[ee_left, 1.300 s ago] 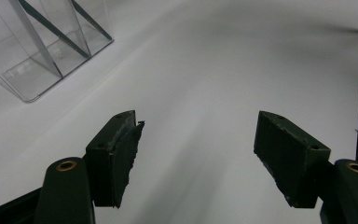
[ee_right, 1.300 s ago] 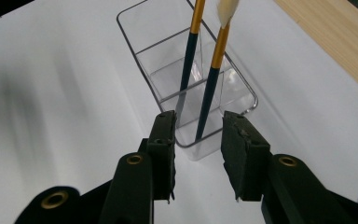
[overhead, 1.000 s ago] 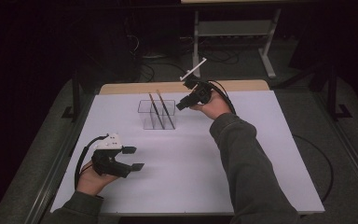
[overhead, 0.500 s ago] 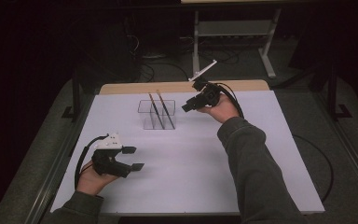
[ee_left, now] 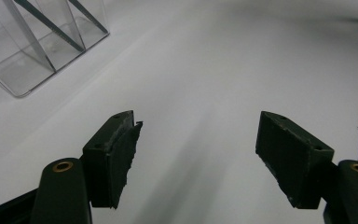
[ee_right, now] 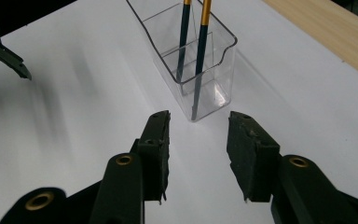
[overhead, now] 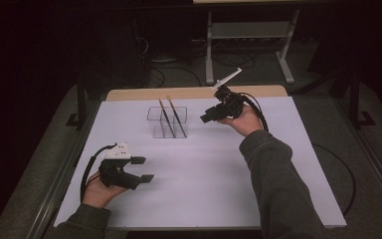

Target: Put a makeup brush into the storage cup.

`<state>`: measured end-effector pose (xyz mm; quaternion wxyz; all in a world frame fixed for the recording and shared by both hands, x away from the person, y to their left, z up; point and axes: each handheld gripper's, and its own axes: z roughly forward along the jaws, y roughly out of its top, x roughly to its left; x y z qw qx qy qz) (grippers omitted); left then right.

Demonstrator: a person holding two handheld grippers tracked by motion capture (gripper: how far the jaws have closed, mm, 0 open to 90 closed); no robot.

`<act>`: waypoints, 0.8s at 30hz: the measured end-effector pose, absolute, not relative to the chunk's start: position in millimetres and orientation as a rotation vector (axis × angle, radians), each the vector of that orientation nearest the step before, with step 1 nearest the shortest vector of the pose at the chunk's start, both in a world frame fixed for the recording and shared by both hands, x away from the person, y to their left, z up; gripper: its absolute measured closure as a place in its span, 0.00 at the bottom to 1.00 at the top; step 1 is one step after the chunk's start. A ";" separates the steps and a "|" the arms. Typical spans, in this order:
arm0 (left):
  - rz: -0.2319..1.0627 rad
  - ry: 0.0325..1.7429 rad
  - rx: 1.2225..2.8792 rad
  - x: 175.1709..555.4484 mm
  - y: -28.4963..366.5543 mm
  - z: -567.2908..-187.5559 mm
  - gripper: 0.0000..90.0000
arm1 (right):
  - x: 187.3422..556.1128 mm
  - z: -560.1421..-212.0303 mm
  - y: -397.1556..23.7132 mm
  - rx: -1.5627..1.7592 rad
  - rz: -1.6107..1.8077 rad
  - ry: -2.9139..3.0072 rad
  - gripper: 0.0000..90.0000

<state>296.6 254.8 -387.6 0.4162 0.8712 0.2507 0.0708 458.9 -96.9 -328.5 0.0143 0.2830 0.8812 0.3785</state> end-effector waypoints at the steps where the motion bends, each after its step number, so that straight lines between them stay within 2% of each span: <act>1: 0.178 0.629 2.185 296.5 254.8 -387.6 0.31 | 458.2 -329.1 -98.5 0.864 1.184 2.736 0.64; 24: 0.178 0.629 2.184 296.9 253.9 -387.2 0.30 | 437.0 -345.6 -120.9 0.921 1.210 2.736 0.60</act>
